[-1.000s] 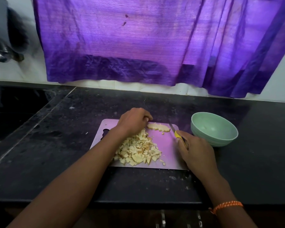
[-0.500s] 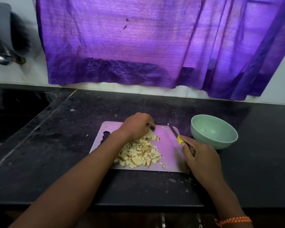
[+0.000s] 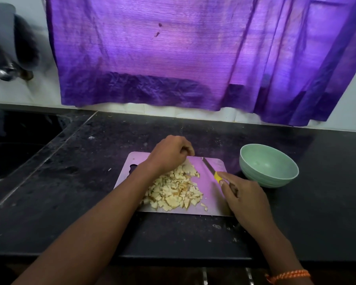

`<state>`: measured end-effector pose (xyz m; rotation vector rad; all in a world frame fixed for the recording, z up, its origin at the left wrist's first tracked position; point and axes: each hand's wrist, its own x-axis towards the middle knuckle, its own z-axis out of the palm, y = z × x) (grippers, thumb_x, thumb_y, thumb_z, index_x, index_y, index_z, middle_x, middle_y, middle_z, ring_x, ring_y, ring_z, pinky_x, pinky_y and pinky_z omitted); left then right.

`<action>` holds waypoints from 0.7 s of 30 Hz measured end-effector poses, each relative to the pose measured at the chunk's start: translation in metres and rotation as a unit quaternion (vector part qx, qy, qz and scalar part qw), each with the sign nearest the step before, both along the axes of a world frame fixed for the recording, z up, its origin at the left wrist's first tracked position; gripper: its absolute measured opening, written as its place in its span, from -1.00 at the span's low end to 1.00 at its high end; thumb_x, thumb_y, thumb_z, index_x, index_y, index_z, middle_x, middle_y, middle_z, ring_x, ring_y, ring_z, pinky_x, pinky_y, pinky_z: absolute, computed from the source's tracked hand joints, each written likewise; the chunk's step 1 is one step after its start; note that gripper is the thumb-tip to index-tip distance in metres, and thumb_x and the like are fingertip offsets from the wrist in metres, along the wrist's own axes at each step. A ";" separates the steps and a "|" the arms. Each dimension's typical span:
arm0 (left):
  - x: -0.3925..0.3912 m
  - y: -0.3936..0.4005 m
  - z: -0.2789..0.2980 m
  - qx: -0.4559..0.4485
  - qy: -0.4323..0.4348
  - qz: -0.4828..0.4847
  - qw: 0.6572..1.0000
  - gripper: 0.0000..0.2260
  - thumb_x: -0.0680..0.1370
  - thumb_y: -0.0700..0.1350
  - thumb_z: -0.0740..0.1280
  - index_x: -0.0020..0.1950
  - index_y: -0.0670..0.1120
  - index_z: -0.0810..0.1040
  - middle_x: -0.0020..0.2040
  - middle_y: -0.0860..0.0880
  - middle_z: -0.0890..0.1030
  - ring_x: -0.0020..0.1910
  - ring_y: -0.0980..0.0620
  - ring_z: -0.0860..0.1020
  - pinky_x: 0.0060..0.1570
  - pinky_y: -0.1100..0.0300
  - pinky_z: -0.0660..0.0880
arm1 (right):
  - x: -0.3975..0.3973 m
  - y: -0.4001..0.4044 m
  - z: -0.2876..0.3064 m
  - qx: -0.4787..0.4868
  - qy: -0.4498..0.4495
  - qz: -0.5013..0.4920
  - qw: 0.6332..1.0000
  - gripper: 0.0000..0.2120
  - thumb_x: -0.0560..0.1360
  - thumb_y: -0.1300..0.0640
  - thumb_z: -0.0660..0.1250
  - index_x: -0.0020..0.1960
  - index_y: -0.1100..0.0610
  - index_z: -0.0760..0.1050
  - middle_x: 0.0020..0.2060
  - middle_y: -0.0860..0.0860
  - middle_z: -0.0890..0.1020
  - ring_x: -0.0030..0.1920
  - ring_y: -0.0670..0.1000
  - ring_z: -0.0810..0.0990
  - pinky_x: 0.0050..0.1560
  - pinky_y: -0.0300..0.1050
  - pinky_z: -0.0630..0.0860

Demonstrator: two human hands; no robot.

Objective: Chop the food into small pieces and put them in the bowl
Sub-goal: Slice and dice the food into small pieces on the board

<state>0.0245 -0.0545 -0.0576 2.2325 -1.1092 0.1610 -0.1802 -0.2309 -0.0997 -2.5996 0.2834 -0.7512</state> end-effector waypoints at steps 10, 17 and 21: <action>0.005 0.005 0.002 0.023 0.044 -0.037 0.998 -0.89 0.60 -0.08 0.48 0.01 0.10 0.80 -0.11 0.20 0.73 -0.12 0.18 0.65 -0.03 -0.03 0.65 | -0.003 0.015 0.001 0.126 -0.053 0.091 0.986 -0.75 0.64 -0.10 0.31 0.28 -0.24 0.62 -0.08 0.10 0.73 -0.08 0.15 0.71 -0.08 0.20 0.62; 0.009 0.009 0.006 0.032 0.015 0.013 0.999 -0.89 0.60 -0.11 0.50 0.03 0.09 0.81 -0.05 0.17 0.76 -0.09 0.22 0.66 -0.14 0.26 0.53 | -0.010 0.013 0.007 0.057 -0.069 -0.060 0.994 -0.74 0.63 0.05 0.31 0.27 -0.13 0.64 -0.20 -0.09 0.71 -0.18 -0.01 0.66 -0.16 0.02 0.60; 0.009 0.009 0.007 0.020 0.029 0.012 0.999 -0.82 0.61 -0.17 0.48 0.05 0.11 0.80 -0.13 0.21 0.75 -0.14 0.29 0.66 -0.13 0.28 0.53 | -0.008 0.015 0.010 -0.068 0.026 -0.156 0.985 -0.78 0.64 -0.01 0.20 0.20 -0.11 0.58 -0.26 0.03 0.64 -0.22 0.17 0.57 -0.29 -0.03 0.39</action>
